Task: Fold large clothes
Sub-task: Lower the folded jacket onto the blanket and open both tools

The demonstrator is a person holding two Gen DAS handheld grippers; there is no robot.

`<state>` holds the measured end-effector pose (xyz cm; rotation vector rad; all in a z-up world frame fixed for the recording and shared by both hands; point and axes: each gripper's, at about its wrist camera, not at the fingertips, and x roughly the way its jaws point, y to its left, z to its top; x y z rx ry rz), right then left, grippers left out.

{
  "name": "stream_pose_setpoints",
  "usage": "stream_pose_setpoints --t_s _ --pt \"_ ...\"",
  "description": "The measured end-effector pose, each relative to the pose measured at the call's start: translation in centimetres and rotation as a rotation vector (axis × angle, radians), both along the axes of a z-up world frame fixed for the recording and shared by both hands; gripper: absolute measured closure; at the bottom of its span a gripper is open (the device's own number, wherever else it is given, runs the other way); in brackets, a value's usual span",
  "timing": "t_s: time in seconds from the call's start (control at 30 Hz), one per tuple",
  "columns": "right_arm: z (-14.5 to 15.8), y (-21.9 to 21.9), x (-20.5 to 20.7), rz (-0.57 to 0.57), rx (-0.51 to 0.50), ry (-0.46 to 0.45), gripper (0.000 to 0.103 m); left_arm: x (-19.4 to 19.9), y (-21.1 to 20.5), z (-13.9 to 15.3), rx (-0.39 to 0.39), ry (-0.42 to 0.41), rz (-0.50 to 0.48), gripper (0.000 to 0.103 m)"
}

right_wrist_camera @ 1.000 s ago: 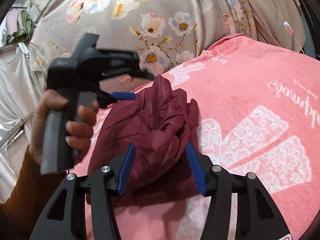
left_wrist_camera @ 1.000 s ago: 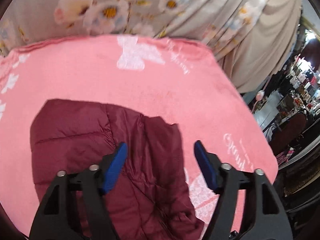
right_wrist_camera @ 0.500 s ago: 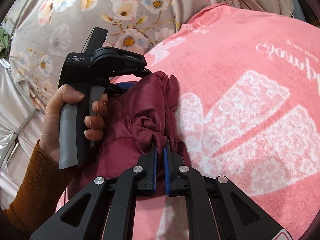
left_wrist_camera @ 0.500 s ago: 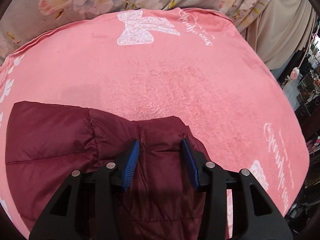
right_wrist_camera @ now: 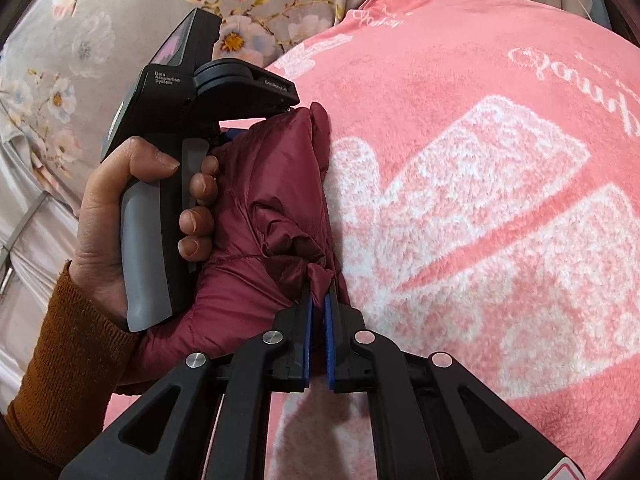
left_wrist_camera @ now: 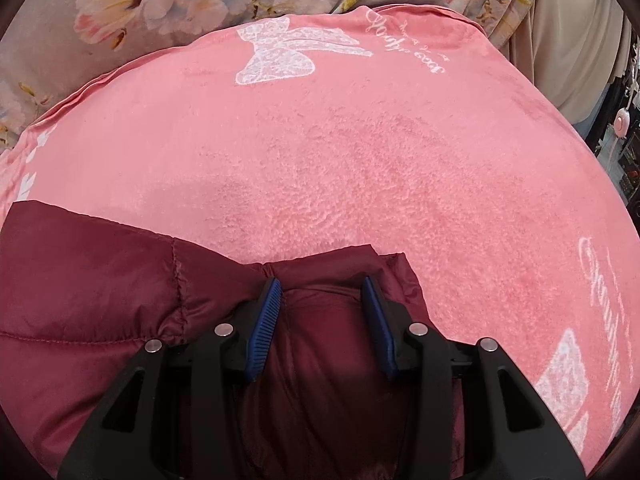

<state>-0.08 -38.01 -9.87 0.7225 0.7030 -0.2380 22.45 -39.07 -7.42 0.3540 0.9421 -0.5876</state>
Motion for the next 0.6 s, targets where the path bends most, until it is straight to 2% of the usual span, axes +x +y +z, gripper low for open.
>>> stream_pose_setpoints --t_s 0.2,0.6 --pt "0.0 1.0 0.4 0.001 -0.079 0.033 0.101 -0.1 -0.4 -0.8 0.010 -0.050 0.004 0.062" --pt "-0.1 1.5 -0.1 0.003 -0.089 0.017 0.101 -0.3 -0.5 -0.8 0.024 -0.086 0.010 0.062"
